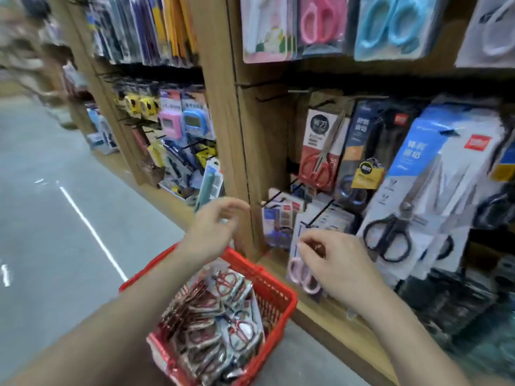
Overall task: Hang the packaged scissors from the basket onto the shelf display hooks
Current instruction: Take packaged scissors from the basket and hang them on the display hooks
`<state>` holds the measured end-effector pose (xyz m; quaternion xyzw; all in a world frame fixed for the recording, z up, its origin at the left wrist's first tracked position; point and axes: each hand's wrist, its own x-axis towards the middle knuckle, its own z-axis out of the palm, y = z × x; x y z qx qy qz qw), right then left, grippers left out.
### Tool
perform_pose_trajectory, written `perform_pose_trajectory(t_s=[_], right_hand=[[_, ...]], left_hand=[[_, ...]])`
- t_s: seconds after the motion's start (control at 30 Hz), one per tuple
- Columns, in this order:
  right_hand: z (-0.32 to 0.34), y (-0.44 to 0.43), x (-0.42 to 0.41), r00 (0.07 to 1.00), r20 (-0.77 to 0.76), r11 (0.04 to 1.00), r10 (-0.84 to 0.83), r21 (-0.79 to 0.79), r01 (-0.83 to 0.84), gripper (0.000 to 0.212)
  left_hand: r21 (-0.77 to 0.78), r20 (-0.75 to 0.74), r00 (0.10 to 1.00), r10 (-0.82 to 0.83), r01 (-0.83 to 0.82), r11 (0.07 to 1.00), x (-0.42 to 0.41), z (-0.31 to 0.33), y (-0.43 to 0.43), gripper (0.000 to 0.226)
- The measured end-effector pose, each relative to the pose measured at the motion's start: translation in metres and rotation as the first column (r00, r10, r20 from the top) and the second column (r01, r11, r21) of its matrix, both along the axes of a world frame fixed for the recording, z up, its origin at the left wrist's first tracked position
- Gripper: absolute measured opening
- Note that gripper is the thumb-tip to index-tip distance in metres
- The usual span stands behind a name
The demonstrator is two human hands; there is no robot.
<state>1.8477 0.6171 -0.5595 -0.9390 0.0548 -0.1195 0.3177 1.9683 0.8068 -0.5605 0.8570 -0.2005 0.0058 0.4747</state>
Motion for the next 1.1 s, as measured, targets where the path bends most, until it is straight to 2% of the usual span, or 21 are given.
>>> perform_pose_trajectory(t_s=[0.1, 0.2, 0.33, 0.43, 0.5, 0.63, 0.67, 0.7, 0.77, 0.83, 0.97, 1.03, 1.1], right_hand=[[-0.042, 0.027, 0.035, 0.982, -0.154, 0.990, 0.110, 0.102, -0.095, 0.015], [-0.093, 0.054, 0.068, 0.943, -0.276, 0.966, 0.187, 0.227, -0.125, 0.017], [-0.148, 0.087, 0.101, 0.859, -0.462, 0.895, 0.220, 0.445, 0.010, 0.023], [-0.185, 0.109, 0.122, 0.793, -0.561, 0.784, 0.236, 0.592, 0.185, 0.023], [-0.211, 0.124, 0.134, 0.759, -0.601, 0.702, 0.250, 0.653, 0.285, 0.021], [-0.250, 0.146, 0.145, 0.692, -0.665, 0.565, 0.283, 0.698, 0.440, 0.023], [-0.256, 0.147, 0.146, 0.678, -0.676, 0.541, 0.288, 0.699, 0.467, 0.025], [-0.260, 0.148, 0.147, 0.672, -0.681, 0.520, 0.289, 0.702, 0.488, 0.026], [-0.263, 0.150, 0.152, 0.665, -0.689, 0.447, 0.287, 0.711, 0.543, 0.024], [-0.265, 0.152, 0.157, 0.671, -0.685, 0.355, 0.284, 0.725, 0.590, 0.021], [-0.263, 0.155, 0.166, 0.662, -0.676, 0.291, 0.322, 0.737, 0.611, 0.027], [-0.256, 0.159, 0.168, 0.617, -0.685, 0.297, 0.387, 0.726, 0.620, 0.033], [-0.247, 0.164, 0.169, 0.584, -0.672, 0.282, 0.455, 0.731, 0.621, 0.040]], left_hand=[[0.031, -0.140, 0.985, 0.104, -0.100, 0.994, 0.024, -0.015, 0.057, 0.028], [0.182, -0.227, 0.954, 0.194, -0.154, 0.971, 0.045, -0.044, 0.113, 0.027], [0.348, -0.317, 0.895, 0.313, -0.197, 0.916, 0.062, -0.107, 0.163, 0.021], [0.509, -0.314, 0.909, 0.275, -0.083, 0.856, 0.074, -0.169, 0.168, 0.015], [0.641, -0.313, 0.928, 0.204, 0.048, 0.766, 0.083, -0.214, 0.160, 0.021], [0.867, -0.343, 0.910, 0.234, 0.211, 0.451, 0.095, -0.298, 0.142, 0.092], [0.893, -0.319, 0.917, 0.242, 0.205, 0.401, 0.097, -0.310, 0.138, 0.094], [0.908, -0.274, 0.931, 0.240, 0.168, 0.383, 0.099, -0.318, 0.135, 0.085], [0.916, -0.178, 0.965, 0.192, 0.090, 0.392, 0.102, -0.321, 0.133, 0.053], [0.914, -0.109, 0.983, 0.146, 0.041, 0.403, 0.107, -0.316, 0.138, 0.037], [0.899, 0.014, 0.997, 0.078, -0.047, 0.436, 0.101, -0.272, 0.146, 0.028], [0.873, 0.126, 0.990, -0.060, -0.082, 0.481, 0.086, -0.239, 0.140, 0.024], [0.835, 0.244, 0.932, -0.269, -0.060, 0.547, 0.066, -0.212, 0.134, 0.022]])
